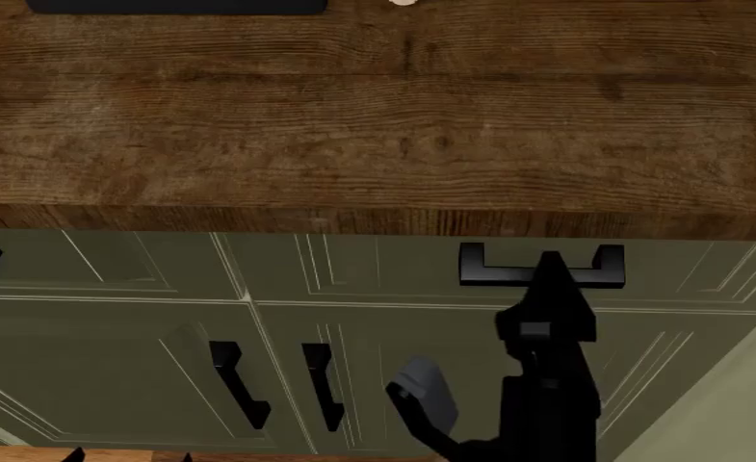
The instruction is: Open the right drawer.
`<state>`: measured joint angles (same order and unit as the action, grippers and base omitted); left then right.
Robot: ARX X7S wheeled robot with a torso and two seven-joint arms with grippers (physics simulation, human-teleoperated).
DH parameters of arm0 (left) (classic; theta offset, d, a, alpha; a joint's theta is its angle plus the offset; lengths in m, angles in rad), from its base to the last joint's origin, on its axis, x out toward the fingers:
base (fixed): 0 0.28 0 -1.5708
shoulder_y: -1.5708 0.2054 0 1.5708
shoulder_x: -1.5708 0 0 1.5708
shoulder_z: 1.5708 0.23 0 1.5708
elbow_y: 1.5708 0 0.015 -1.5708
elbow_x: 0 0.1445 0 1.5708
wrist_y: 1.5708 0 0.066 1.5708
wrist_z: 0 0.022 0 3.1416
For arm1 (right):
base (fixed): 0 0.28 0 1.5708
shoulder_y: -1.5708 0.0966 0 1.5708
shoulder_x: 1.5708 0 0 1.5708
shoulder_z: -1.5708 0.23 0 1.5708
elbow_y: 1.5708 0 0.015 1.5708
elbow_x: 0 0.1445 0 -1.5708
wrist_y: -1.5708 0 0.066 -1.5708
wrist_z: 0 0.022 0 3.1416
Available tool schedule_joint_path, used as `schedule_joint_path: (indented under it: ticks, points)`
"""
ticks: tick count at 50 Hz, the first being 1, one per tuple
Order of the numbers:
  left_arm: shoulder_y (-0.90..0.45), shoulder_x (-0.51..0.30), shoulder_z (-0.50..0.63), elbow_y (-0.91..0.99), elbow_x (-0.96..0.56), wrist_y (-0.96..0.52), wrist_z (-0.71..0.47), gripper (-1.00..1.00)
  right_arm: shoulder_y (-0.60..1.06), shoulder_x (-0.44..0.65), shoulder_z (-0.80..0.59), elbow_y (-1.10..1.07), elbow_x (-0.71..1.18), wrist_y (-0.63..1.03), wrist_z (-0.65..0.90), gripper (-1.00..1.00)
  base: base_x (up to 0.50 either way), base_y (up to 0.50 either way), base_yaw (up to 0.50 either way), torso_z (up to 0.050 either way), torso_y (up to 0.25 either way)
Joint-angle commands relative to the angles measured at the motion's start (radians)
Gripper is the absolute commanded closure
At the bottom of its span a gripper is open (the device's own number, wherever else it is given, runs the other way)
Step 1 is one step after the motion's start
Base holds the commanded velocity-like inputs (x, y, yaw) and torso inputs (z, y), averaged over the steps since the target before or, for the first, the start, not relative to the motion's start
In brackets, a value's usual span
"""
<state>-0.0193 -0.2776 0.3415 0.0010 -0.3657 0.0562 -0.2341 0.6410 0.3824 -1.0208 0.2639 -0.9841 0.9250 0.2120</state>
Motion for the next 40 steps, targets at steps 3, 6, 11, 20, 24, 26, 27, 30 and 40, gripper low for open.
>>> schedule_joint_path:
  ticks: [3, 6, 11, 20, 24, 26, 27, 30, 40]
  points:
    - [0.002, -0.004, 0.008, 0.007, 0.000, -0.001, -0.004, -1.00, 0.029, -0.057, 0.018, 0.164, 0.066, -0.084, 0.080, -1.00, 0.00, 0.00, 0.00, 0.000, 0.000]
    - [0.001, -0.004, 0.009, 0.004, -0.001, 0.000, -0.003, -1.00, 0.042, -0.066, 0.020, 0.202, 0.073, -0.097, 0.095, -1.00, 0.00, 0.00, 0.00, 0.000, 0.000]
    - [0.000, -0.004, 0.014, 0.001, 0.001, 0.002, -0.002, -1.00, 0.060, -0.072, 0.026, 0.225, 0.078, -0.106, 0.107, -1.00, 0.00, 0.00, 0.00, 0.000, 0.000]
    - [0.001, -0.007, 0.019, 0.006, 0.001, 0.000, -0.005, -1.00, 0.103, -0.100, 0.031, 0.328, 0.099, -0.151, 0.148, -1.00, 0.00, 0.00, 0.00, 0.000, 0.000]
    - [0.000, -0.006, 0.020, 0.001, 0.000, 0.003, -0.004, -1.00, 0.110, -0.104, 0.037, 0.347, 0.102, -0.147, 0.157, -1.00, 0.00, 0.00, 0.00, 0.000, 0.000]
    - [0.002, -0.007, 0.023, 0.003, 0.002, 0.004, -0.004, -1.00, 0.113, -0.106, 0.037, 0.358, 0.103, -0.149, 0.161, -1.00, 0.00, 0.00, 0.00, 0.000, 0.000]
    - [0.001, -0.006, 0.023, -0.003, 0.002, 0.008, -0.002, -1.00, 0.114, -0.105, 0.038, 0.359, 0.104, -0.149, 0.161, -1.00, 0.00, 0.00, 0.00, 0.000, 0.000]
    - [0.000, -0.007, 0.024, -0.001, 0.000, 0.007, -0.002, -1.00, 0.121, -0.109, 0.040, 0.377, 0.110, -0.159, 0.167, -1.00, 0.00, 0.00, 0.00, 0.000, 0.000]
    - [0.000, -0.010, 0.027, 0.000, -0.004, 0.010, -0.002, -1.00, 0.163, -0.159, 0.046, 0.529, 0.155, -0.249, 0.225, -1.00, 0.01, 0.00, 0.00, 0.000, 0.000]
